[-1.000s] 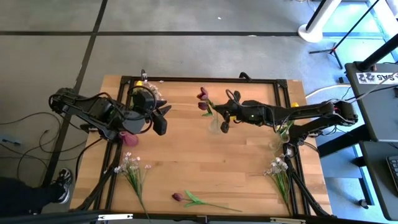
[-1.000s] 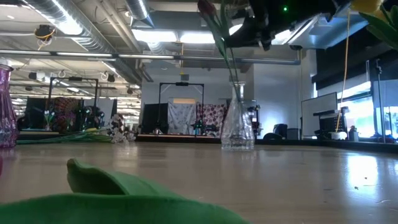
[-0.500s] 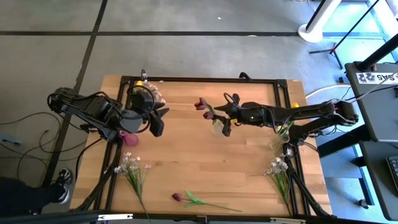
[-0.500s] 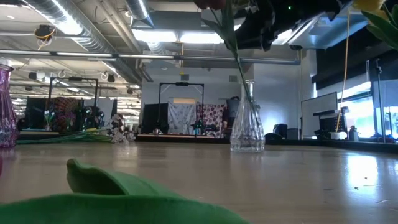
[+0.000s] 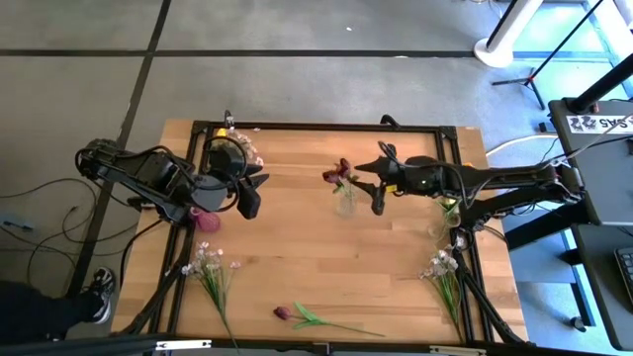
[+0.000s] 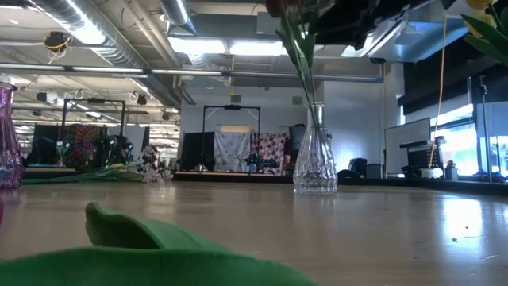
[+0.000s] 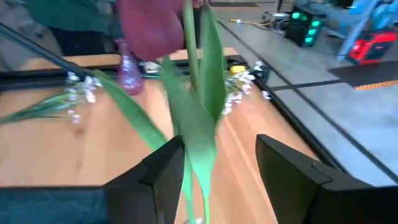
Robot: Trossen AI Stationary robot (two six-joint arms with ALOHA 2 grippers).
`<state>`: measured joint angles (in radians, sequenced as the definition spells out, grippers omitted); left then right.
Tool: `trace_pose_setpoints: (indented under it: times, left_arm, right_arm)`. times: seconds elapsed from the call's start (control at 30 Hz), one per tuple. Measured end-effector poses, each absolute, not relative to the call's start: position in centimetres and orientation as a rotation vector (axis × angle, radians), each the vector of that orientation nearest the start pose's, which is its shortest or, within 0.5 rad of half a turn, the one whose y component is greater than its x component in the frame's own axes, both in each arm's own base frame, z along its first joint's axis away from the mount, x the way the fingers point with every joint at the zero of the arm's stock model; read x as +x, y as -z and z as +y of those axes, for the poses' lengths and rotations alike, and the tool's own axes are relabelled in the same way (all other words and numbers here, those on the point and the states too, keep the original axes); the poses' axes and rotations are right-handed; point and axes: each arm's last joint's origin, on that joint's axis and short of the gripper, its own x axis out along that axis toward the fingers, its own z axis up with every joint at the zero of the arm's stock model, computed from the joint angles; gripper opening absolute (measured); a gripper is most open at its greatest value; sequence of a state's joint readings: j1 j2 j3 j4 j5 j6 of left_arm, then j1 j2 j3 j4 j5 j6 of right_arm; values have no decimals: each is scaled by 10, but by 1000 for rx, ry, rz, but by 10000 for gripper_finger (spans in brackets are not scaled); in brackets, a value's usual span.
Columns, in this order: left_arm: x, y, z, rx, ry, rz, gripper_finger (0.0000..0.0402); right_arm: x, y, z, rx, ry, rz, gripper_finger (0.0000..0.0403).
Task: Sort flowers into vase by color
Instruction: Put the top red tulip into the top transparent vase, then put the red tulip into the top transparent vase
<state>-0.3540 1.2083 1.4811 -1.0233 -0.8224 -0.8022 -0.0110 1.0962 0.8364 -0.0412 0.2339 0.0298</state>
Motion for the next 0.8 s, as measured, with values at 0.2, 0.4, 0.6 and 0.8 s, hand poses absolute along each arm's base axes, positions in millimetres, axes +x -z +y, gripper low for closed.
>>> trace_pose_setpoints:
  times: [0.2,0.4,0.6,0.8]
  left_arm:
    - [205,-414,-53,-350,-643,411,128]
    - [205,-414,-55,-369,-602,440,128]
    - [207,-408,-65,-444,-400,578,128]
    - [207,-377,-91,-460,-258,704,128]
  right_arm:
    - [231,-303,-8,73,187,372,218]
    - [228,-315,-3,58,90,420,237]
    - [219,-356,14,-51,45,427,239]
    - [211,-377,46,-69,-21,381,239]
